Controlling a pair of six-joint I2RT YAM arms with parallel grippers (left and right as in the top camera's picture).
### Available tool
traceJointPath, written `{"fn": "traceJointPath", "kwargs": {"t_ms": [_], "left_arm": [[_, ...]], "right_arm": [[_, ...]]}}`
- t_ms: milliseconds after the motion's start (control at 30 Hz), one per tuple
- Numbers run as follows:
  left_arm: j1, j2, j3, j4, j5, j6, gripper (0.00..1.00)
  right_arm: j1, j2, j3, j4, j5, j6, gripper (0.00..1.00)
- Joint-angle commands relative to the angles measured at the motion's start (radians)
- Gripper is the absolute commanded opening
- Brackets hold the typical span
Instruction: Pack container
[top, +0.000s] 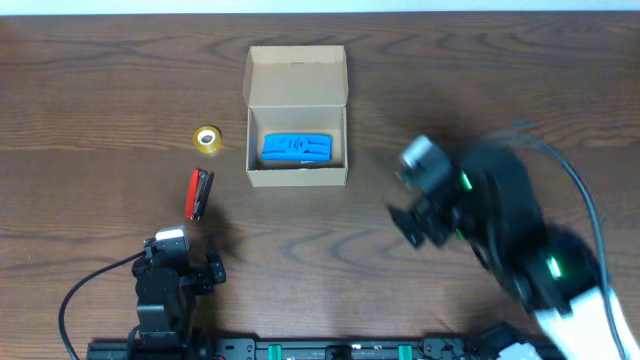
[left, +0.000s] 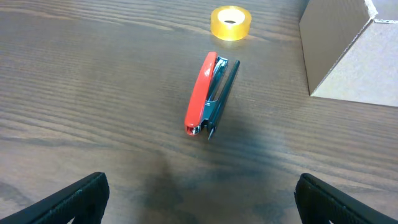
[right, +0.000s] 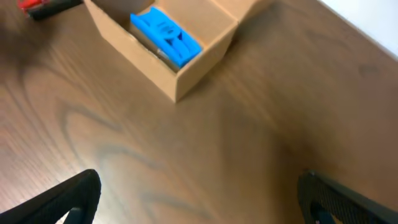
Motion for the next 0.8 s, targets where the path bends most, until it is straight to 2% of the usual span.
{"fn": "traceJointPath", "kwargs": {"t_ms": [0, 200, 367, 467, 767], "left_arm": [[0.006, -0.006, -0.009, -0.002, 0.000, 0.003, 0.95], [0.006, -0.006, -0.009, -0.002, 0.000, 0.003, 0.95], [0.006, -0.006, -0.009, -0.002, 0.000, 0.003, 0.95], [0.006, -0.006, -0.009, -0.003, 0.000, 0.003, 0.95], [0.006, -0.006, -0.009, -0.002, 0.000, 0.003, 0.95]], "right_arm": [[-0.007, -0.181, -0.150, 0.008, 0.019, 0.168, 0.99], [-0.007, -0.533, -0.327, -0.041, 0.076, 0.312, 0.99], [-0.007, -0.724, -0.387, -0.109, 0.126, 0.366, 0.99], [-0.007, -0.775, -0.398, -0.109, 0.126, 0.367, 0.99], [-0.007, -0.775, -0.398, -0.115, 0.132, 0.367, 0.99]]}}
